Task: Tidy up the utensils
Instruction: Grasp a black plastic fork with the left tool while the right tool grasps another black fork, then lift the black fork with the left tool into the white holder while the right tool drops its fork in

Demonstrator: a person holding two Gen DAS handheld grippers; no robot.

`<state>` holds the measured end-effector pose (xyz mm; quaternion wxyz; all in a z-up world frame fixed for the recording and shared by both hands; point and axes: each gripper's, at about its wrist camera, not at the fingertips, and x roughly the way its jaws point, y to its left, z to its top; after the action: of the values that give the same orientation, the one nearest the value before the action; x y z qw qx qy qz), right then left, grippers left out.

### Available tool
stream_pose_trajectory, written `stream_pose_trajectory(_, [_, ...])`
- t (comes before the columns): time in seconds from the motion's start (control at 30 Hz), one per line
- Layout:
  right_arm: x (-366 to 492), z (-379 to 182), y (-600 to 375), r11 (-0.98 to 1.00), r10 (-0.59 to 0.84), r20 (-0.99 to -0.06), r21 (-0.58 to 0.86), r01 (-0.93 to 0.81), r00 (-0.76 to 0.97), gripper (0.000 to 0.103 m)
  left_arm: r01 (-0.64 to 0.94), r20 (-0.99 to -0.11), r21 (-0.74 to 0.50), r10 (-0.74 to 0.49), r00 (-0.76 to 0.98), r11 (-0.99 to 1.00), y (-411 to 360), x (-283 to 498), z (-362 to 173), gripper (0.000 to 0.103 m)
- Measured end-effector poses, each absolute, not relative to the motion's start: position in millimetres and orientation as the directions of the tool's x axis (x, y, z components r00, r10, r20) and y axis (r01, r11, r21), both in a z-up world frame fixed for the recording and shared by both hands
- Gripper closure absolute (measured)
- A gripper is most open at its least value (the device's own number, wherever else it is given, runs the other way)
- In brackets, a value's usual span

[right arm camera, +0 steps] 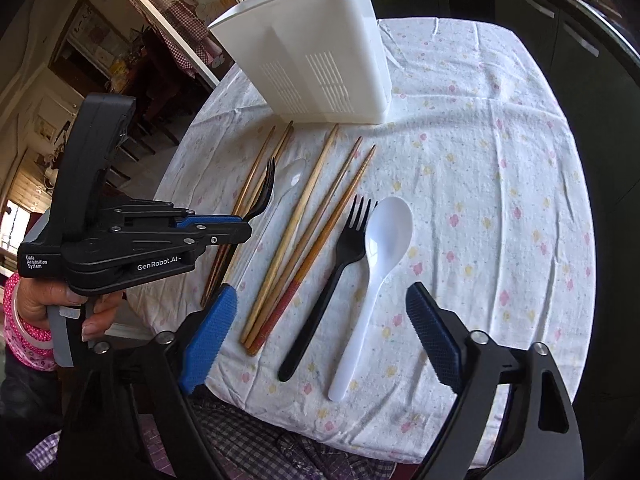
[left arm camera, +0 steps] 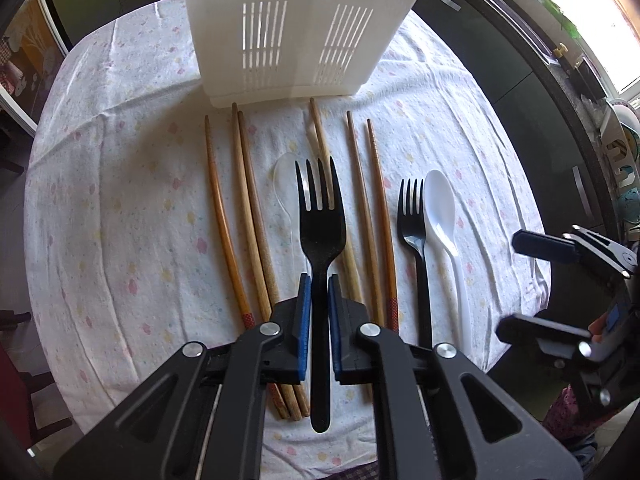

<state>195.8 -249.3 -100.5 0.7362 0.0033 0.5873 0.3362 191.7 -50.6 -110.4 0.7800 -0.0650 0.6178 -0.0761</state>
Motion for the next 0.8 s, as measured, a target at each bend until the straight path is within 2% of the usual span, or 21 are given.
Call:
stream_pose_trajectory(0.03, [199, -105, -245, 0.782, 0.482, -0.873, 0.392, -0.485, 0.071, 0.054, 0.040, -0.953, -0.195, -0.199, 0.230, 0.980, -48, 190, -109, 0.095])
stream_pose_trajectory(0.07, [201, -110, -239, 0.790, 0.454, -0.888, 0.369, -0.490, 0.065, 0.058, 0.043, -0.951, -0.195, -0.200, 0.234, 0.980, -45, 187, -107, 0.095])
stream_pose_trajectory(0.27, [203, -138, -205, 0.822, 0.306, -0.951, 0.247, -0.513, 0.033, 0.066, 0.062, -0.946, -0.197, -0.207, 0.250, 0.978, -39, 181, -103, 0.095])
stream_pose_trajectory(0.53, [203, -148, -179, 0.857, 0.135, -0.979, 0.038, -0.514, 0.153, 0.081, 0.097, -0.940, -0.199, -0.218, 0.263, 0.975, -40, 176, -98, 0.095])
stream_pose_trajectory(0.6, [203, -148, -175, 0.856, 0.118, -0.980, 0.017, -0.517, 0.163, 0.080, 0.104, -0.938, -0.199, -0.220, 0.269, 0.974, -41, 175, -96, 0.095])
stream_pose_trajectory(0.67, [202, -149, -169, 0.855, 0.122, -0.979, 0.021, -0.519, 0.162, 0.089, 0.107, -0.935, -0.199, -0.221, 0.277, 0.974, -41, 175, -94, 0.095])
stream_pose_trajectory(0.8, [199, -149, -164, 0.858, 0.142, -0.978, 0.044, -0.511, 0.153, 0.093, 0.118, -0.928, -0.202, -0.228, 0.295, 0.972, -43, 171, -85, 0.095])
